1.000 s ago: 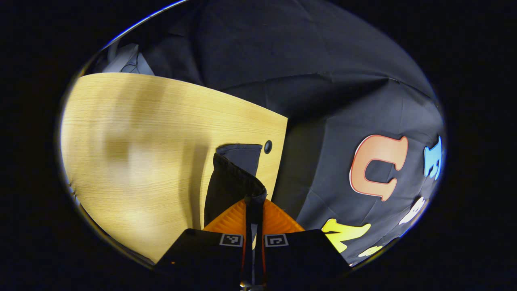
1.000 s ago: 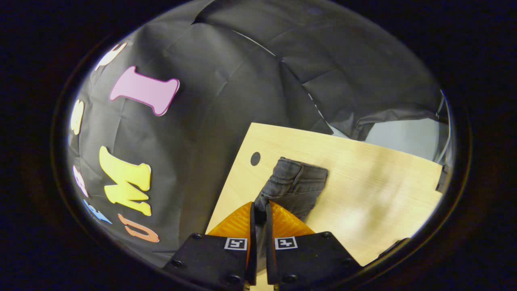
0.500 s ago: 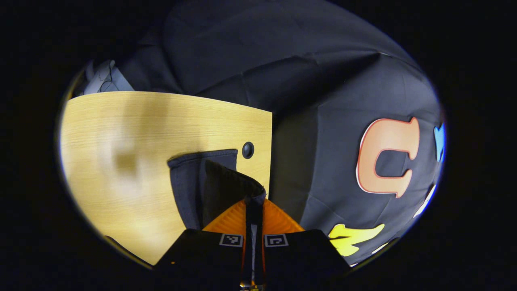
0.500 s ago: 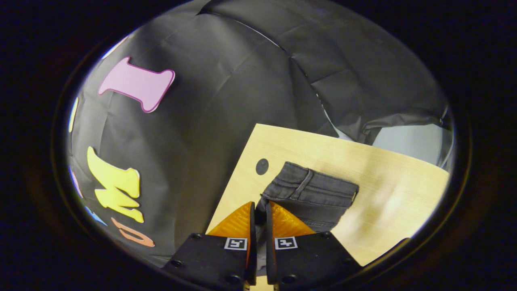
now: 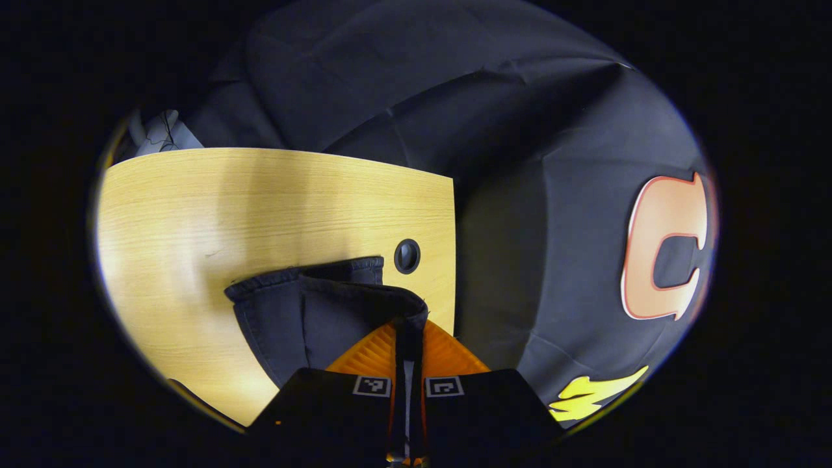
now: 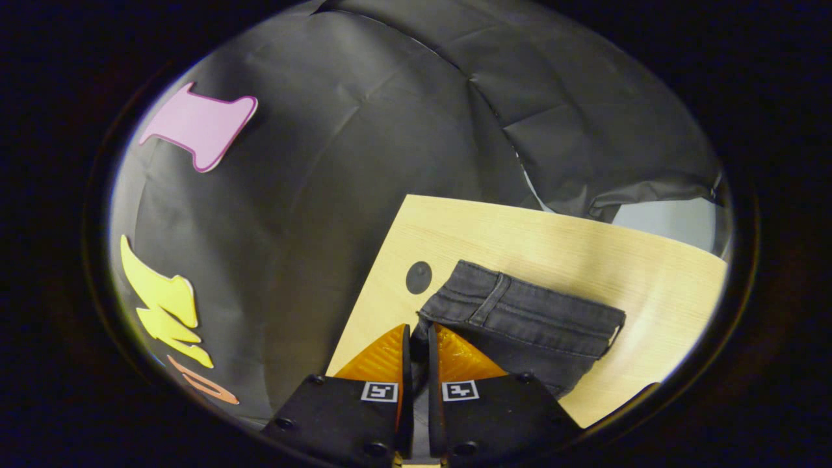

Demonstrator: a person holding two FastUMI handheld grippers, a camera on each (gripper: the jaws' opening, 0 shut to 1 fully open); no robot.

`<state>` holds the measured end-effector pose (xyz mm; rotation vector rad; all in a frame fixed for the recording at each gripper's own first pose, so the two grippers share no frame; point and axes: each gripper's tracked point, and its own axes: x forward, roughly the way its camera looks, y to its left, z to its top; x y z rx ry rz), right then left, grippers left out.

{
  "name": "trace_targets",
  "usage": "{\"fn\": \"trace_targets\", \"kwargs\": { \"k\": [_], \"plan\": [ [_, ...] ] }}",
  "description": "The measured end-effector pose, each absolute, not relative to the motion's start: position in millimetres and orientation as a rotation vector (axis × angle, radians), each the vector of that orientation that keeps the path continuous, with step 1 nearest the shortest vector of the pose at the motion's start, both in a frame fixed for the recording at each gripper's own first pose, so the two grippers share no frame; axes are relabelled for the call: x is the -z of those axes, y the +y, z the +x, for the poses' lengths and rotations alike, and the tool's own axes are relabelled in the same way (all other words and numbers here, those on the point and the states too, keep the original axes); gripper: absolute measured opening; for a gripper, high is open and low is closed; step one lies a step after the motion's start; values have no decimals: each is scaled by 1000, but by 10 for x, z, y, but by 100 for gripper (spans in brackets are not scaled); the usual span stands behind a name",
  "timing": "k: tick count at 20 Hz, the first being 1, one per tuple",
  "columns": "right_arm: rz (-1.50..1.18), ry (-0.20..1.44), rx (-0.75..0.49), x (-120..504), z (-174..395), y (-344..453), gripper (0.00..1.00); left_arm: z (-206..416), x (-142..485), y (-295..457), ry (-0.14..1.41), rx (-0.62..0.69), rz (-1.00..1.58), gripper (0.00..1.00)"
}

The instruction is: Grasp the waist and the cuffs of the jeans and fold them to make the two legs overlap; first hold the waist and fold one-third of the jeans toward the cuffs, then hold the cuffs and fold the remaining one-third in the same direction to finish folding.

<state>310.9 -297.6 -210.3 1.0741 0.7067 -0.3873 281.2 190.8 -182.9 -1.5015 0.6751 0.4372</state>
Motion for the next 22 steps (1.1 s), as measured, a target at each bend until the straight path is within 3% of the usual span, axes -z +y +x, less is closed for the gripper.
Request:
{"fn": "trace_targets", "kwargs": {
  "k": [7,12,13,16,17,22],
  "plan": [
    [1009,753,430,2559,3305,-2926,10,3068,2316,1873,705,-475,-1398,7],
    [1012,751,429,2669,3373,-2887,12,3159,2384,1858,679,-454,-1303,15],
    [1030,754,398,2636,3391,-2817,34,3173,2327,1905,655,-448,-1282,21],
    [1007,732,344,2499,3451,-2722,92,3181,2082,2197,540,-461,-1138,93],
    [976,726,326,2439,3423,-2726,92,3162,1976,2212,509,-442,-1089,99],
    [938,662,236,1999,3238,-2680,92,2975,1157,2046,366,-283,-867,99]
  ]
}}
